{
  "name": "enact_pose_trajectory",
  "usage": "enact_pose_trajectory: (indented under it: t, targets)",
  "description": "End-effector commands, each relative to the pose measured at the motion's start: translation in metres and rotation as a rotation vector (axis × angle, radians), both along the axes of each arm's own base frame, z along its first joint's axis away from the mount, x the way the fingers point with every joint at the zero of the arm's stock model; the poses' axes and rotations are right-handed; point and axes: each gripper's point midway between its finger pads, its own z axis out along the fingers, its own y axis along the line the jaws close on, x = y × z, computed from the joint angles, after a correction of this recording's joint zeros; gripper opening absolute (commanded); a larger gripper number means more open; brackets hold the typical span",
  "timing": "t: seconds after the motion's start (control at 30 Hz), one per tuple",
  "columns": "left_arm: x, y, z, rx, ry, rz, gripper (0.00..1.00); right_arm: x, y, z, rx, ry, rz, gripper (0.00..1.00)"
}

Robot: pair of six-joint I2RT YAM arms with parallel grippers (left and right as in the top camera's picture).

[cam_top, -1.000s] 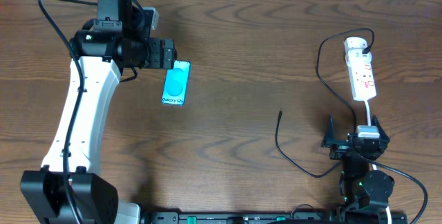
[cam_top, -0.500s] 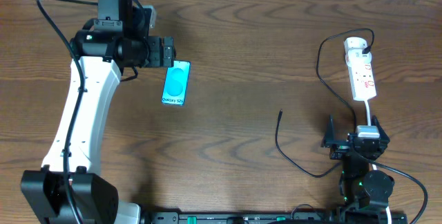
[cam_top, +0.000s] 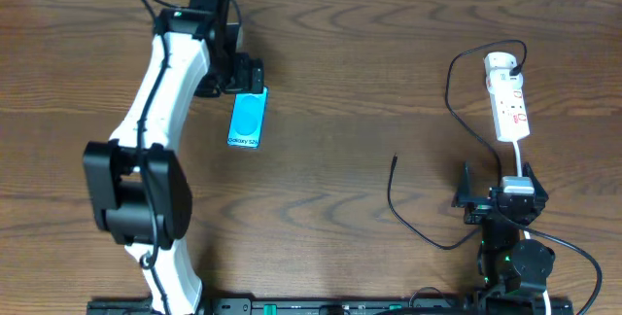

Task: Plug charger to phone and switch on socket
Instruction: 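Move the left gripper forward over the Galaxy S25 phone, then lower the left gripper and close it on the phone's top edge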

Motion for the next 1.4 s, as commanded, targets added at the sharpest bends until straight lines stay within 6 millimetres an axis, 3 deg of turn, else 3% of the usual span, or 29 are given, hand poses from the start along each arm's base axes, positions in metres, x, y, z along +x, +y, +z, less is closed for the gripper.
enact_pose_trajectory:
  t: [0.0, 0.27, 0.6, 1.0, 1.37]
  targets:
    - [0.000, 0.002, -0.003, 0.013, 0.025, 0.019, 0.98, 0.000, 0.005, -0.001, -0.009, 0.002, 0.024, 0.99]
    - [-0.013, 0.004, -0.029, 0.029, 0.135, 0.017, 0.98, 0.000, 0.005, -0.001, -0.009, 0.002, 0.025, 0.99]
    - [-0.012, 0.003, -0.033, 0.030, 0.133, 0.004, 0.98, 0.000, 0.005, -0.001, -0.009, 0.002, 0.025, 0.99]
    - [-0.021, 0.004, -0.053, 0.035, 0.156, -0.012, 0.98, 0.000, 0.005, -0.001, -0.009, 0.002, 0.025, 0.99]
    - [-0.021, -0.009, -0.061, 0.037, 0.142, -0.051, 0.98, 0.000, 0.005, -0.001, -0.009, 0.002, 0.024, 0.99]
